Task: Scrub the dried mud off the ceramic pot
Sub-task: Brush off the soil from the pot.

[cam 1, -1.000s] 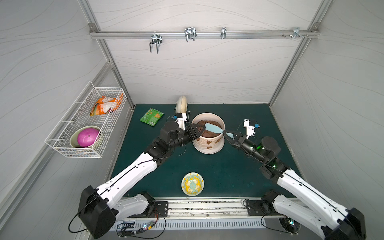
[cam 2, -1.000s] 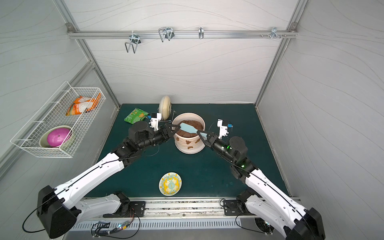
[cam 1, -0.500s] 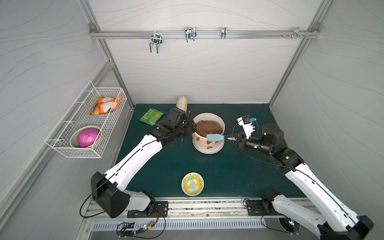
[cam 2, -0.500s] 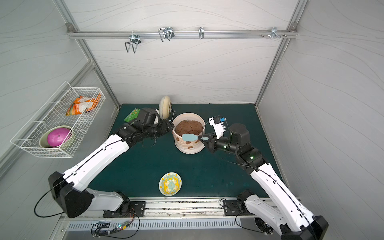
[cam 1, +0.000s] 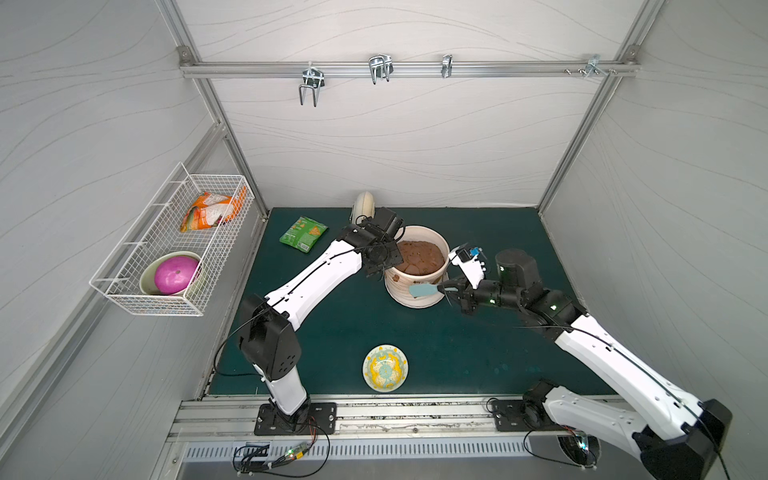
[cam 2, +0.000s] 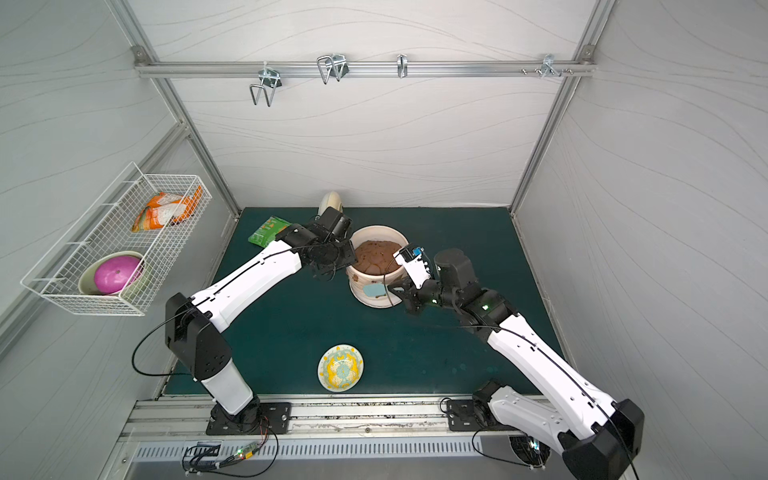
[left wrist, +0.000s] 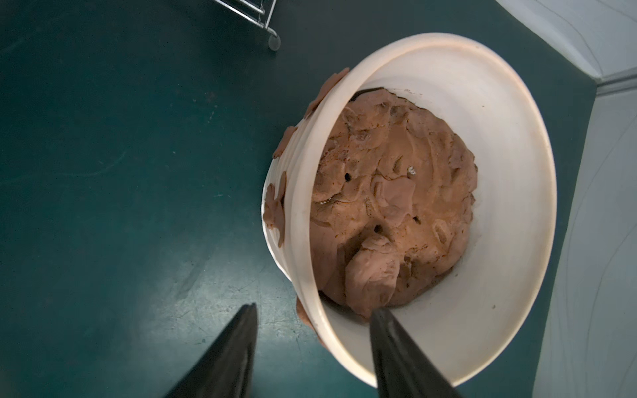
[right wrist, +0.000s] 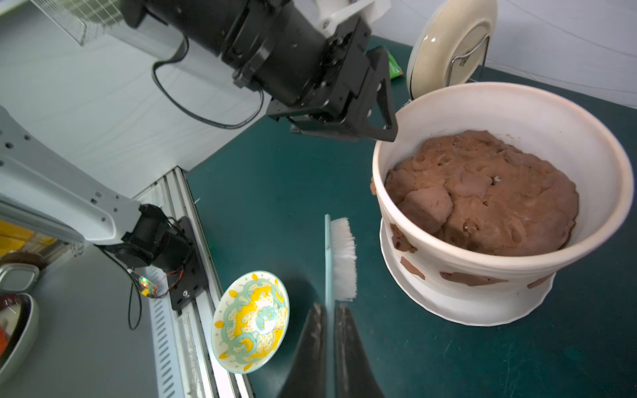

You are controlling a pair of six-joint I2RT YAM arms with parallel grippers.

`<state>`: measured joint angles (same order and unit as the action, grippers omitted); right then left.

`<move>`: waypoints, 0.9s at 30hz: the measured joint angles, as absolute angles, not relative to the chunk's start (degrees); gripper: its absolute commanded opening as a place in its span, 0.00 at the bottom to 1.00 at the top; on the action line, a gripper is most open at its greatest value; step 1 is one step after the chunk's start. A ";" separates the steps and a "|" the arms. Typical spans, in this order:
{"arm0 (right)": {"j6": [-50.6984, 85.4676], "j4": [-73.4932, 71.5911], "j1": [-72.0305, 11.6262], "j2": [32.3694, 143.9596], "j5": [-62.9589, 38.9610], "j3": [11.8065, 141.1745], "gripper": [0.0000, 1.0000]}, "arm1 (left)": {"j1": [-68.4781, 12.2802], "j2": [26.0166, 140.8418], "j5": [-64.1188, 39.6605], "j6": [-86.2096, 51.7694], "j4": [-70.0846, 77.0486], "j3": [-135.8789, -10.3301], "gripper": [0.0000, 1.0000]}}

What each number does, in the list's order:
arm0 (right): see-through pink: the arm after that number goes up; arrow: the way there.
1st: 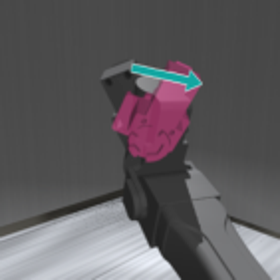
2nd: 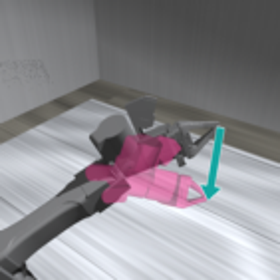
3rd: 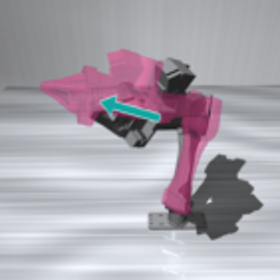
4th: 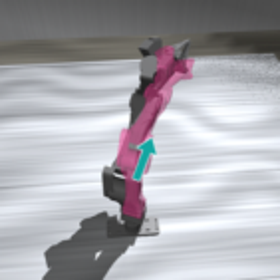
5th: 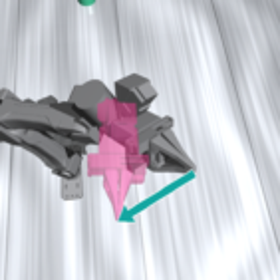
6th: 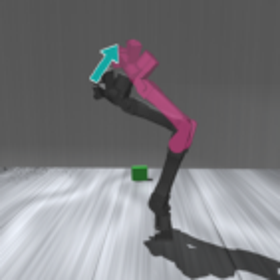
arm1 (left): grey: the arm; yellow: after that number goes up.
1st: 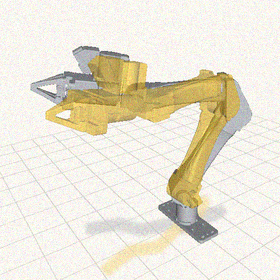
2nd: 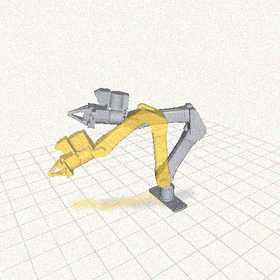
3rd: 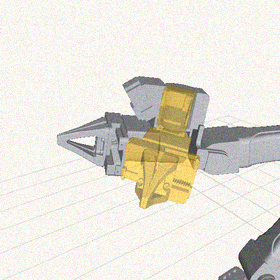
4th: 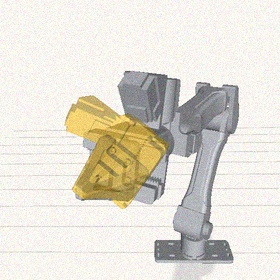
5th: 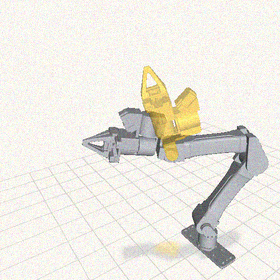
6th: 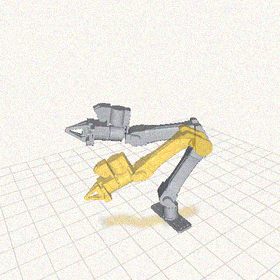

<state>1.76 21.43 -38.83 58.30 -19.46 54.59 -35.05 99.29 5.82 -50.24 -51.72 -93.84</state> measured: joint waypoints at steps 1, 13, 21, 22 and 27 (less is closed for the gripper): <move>1.30 21.34 -38.96 58.92 -18.76 54.59 0.00 | -35.07 99.61 5.80 -50.68 -52.10 -94.04 0.46; -3.68 17.32 -40.32 63.18 -14.72 54.41 0.00 | -35.33 104.12 5.32 -53.84 -53.76 -96.38 0.29; -5.61 15.94 -40.93 66.50 -14.61 54.52 0.00 | -35.31 105.12 5.34 -55.44 -54.30 -97.56 0.22; -5.74 15.94 -41.01 67.07 -14.61 54.63 0.00 | -35.31 105.23 5.43 -55.57 -54.30 -97.71 0.21; -6.96 15.86 -41.45 68.99 -14.11 55.48 0.00 | -35.24 105.60 5.50 -55.53 -54.61 -98.28 0.19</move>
<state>-6.96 15.86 -41.45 68.99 -14.11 55.48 -35.24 105.60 5.50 -55.53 -54.61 -98.28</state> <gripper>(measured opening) 0.085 0.211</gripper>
